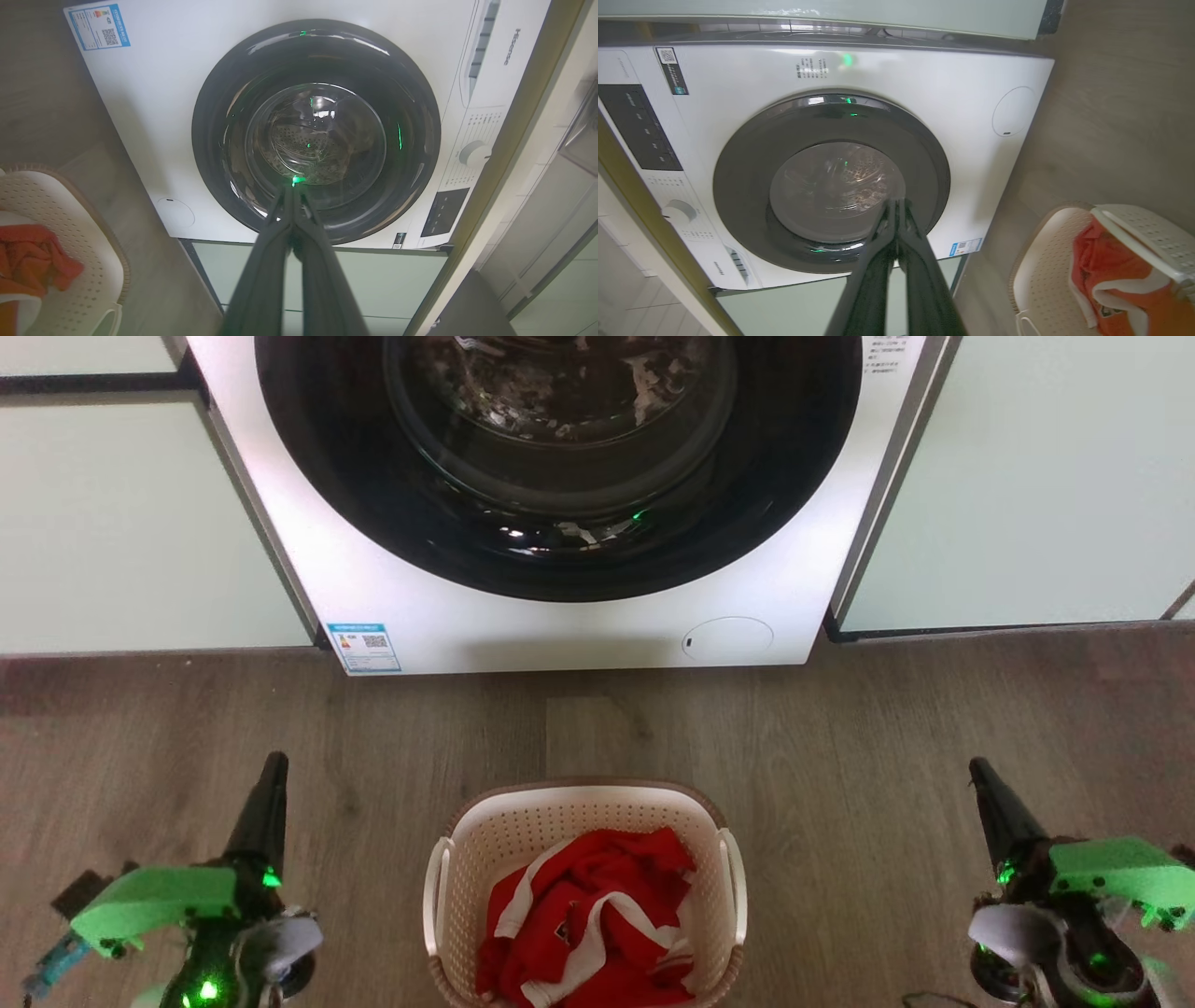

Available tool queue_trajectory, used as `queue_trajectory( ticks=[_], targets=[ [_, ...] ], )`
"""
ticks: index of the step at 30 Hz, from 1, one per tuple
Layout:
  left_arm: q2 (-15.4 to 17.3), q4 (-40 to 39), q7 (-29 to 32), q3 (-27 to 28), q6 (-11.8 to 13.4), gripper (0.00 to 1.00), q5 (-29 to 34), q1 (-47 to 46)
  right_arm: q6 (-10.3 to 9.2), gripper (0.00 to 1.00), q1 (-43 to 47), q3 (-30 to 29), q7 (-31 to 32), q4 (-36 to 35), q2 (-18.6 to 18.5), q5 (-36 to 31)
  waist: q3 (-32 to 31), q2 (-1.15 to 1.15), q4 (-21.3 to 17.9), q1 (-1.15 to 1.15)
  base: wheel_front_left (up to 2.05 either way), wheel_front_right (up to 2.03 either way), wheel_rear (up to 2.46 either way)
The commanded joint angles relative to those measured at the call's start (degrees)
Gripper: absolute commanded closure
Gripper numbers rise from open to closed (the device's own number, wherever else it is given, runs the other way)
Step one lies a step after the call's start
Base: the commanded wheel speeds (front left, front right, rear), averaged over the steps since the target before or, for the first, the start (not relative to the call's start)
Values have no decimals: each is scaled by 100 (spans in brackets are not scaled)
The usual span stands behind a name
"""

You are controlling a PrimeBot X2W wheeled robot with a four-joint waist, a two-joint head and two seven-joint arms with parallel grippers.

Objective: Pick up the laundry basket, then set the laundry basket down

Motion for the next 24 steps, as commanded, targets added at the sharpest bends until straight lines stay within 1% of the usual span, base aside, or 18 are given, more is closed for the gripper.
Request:
queue_trajectory(
  ticks=[1,24],
  targets=[
    [78,-144,58,233,-39,100,-176,-325,26,100,-284,75,53,-177,-93,180,-3,0,1,0,0,0,0],
    [48,-141,97,278,-40,100,-157,-330,26,100,-289,30,93,-173,-62,159,-4,0,1,0,0,0,0]
  ],
)
